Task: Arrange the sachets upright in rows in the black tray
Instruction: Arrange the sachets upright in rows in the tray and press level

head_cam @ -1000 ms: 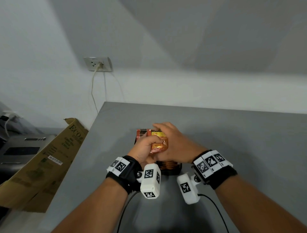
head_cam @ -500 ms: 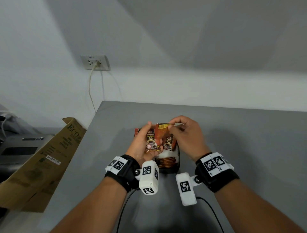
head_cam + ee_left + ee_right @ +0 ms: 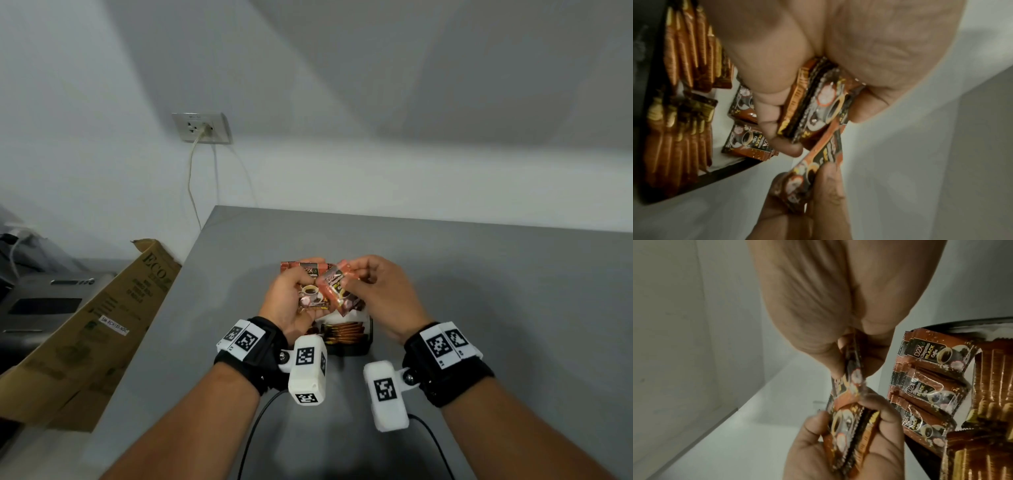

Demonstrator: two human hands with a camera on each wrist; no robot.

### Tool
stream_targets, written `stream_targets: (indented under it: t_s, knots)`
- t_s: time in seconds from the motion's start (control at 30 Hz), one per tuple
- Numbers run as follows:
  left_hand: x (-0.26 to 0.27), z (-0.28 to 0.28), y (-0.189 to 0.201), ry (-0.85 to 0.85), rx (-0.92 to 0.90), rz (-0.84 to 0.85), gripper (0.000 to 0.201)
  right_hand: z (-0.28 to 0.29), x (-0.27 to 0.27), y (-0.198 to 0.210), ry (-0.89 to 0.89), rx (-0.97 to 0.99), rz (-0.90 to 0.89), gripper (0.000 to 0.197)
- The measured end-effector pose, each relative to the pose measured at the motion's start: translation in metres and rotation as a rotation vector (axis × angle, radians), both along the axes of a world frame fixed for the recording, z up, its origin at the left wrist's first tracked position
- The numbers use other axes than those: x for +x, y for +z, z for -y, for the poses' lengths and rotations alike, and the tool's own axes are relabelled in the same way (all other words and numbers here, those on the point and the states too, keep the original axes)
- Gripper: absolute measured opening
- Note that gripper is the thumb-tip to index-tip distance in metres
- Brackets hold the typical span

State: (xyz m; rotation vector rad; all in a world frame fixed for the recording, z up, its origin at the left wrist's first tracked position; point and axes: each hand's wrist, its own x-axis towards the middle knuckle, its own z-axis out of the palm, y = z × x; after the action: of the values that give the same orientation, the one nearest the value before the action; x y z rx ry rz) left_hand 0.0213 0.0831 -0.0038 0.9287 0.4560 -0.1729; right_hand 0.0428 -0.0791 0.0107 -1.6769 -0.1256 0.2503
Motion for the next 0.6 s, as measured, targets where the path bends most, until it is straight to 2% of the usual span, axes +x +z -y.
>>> stream_targets:
  t_s: [0.07,0.17,0.33,0.43,0.53,0.6]
  knots:
    - [0.000,-0.002,-0.002,0.022,0.026,-0.021,0.036,0.000,0.002,0.002,-0.089,0.152,-0.102,0.008]
    - [-0.001,-0.003,-0.002,0.012,0.086,0.020,0.037,0.000,0.005,0.006,-0.122,0.306,-0.253,0.010]
    - [-0.004,0.002,-0.002,-0.037,0.168,0.076,0.049,-0.007,0.002,0.001,-0.021,0.159,-0.323,0.022]
    - [-0.005,0.006,-0.002,-0.061,0.182,0.089,0.048,-0.015,-0.004,0.002,0.023,0.136,-0.355,0.027]
    - [-0.007,0.005,-0.002,-0.055,0.119,0.051,0.033,-0.014,-0.003,0.001,-0.026,0.172,-0.353,0.024]
    - [-0.008,0.001,-0.003,-0.015,0.040,-0.005,0.036,-0.008,0.003,0.001,-0.105,0.226,-0.358,0.022]
